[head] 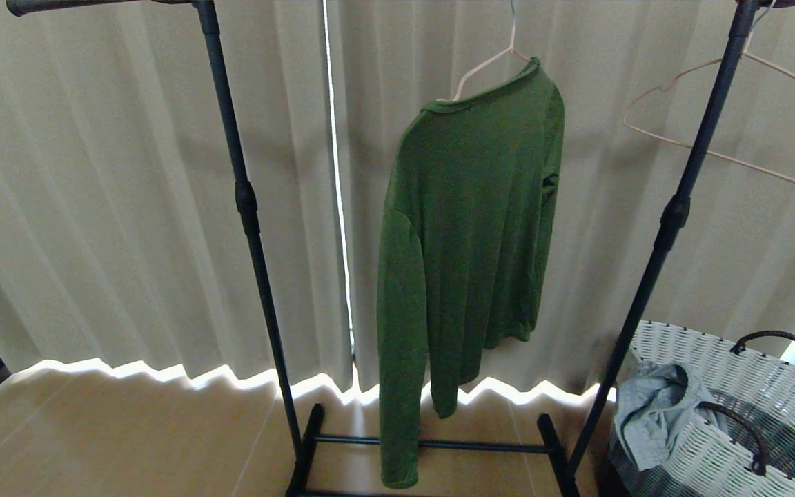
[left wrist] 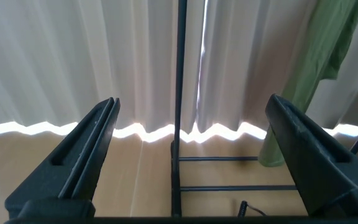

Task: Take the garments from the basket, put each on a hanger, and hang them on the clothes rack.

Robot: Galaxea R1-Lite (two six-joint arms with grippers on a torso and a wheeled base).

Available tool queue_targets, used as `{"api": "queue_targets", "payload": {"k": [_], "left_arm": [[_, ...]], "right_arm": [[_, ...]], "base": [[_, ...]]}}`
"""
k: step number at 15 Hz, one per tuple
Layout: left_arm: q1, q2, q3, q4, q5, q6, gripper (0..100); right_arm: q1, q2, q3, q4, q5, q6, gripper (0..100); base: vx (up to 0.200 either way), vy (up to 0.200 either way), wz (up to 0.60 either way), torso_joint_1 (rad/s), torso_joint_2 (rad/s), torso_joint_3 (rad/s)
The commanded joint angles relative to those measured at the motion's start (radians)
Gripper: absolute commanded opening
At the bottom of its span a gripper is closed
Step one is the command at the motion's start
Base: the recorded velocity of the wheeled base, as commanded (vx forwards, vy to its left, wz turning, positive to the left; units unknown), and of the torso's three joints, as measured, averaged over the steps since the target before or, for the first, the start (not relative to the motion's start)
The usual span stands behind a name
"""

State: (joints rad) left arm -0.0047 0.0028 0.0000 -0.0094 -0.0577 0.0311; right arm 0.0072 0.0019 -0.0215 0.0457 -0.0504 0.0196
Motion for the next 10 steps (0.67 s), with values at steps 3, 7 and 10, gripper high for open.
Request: {"api": "queue_targets", "payload": {"k": [3,7,10], "left_arm": [[0.002,0.002,-0.003,0.015,0.002,0.013,100],[0.000,0.000,-0.003,0.015,0.004,0.010,100],[0.000,0.000,-0.003,0.015,0.004,0.010,100]], "right_arm": [[0.000,0.000,0.000,0.000,0.000,0.000,100],[0.000,0.000,0.000,0.000,0.000,0.000,100],[0.000,0.000,0.000,0.000,0.000,0.000,100]], "base": [[0.000,0.000,0.00,0.000,0.00,0.000],[0.000,-0.150,0.00,0.001,0.00,0.004],[0.000,-0.200,0.00,0.001,0.00,0.002]]}}
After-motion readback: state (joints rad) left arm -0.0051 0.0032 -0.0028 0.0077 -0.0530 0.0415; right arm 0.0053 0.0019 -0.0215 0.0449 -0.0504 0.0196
